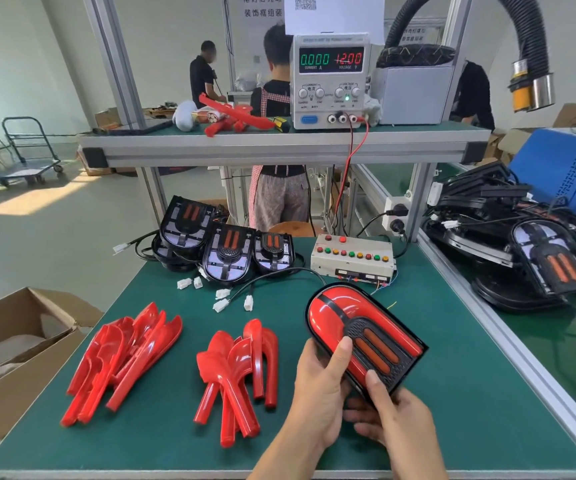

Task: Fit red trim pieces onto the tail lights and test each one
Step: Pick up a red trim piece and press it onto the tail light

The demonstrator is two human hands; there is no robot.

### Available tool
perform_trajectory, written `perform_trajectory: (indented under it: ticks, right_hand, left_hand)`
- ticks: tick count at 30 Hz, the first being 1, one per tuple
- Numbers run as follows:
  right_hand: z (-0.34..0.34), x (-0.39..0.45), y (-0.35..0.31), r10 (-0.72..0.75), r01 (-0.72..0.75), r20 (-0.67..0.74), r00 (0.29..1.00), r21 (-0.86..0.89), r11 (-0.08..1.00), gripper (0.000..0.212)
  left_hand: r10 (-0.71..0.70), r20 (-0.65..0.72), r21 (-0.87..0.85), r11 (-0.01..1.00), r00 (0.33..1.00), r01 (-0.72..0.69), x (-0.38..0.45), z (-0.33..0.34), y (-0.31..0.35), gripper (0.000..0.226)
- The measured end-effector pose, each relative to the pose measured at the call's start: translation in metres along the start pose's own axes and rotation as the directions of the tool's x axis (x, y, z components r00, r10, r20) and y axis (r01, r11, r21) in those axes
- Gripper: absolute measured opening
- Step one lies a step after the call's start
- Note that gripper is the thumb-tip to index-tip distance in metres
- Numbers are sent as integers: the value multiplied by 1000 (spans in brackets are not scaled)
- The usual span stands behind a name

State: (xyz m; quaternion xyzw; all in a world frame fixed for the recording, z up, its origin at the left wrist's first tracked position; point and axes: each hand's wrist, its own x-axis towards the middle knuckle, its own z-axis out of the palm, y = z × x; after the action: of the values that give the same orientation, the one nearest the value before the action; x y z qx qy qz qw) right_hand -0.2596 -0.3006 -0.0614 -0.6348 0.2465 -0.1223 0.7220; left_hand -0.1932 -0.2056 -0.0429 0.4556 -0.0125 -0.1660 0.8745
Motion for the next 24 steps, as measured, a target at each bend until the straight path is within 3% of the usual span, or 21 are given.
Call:
perform_trajectory:
  ticks: [6,9,13,24]
  right_hand:
    - [-5,0,1,-36,33,20,999,117,993,53]
    - [-9,3,5,-54,54,-4,999,182,982,50]
    - [-8,4,10,-89,88,-1,996,168,982,35]
    - [-13,5,13,-107,101,44,993,119,988,21]
  left_hand:
    - [10,78,39,999,997,-13,-2,2,-1,46]
    - [-20,91,118,993,996,9,0,2,6,56]
    - [-130,53,70,990,990,126,8,0,20,68]
    - [-39,11,86,996,999,38,14,-2,16,66]
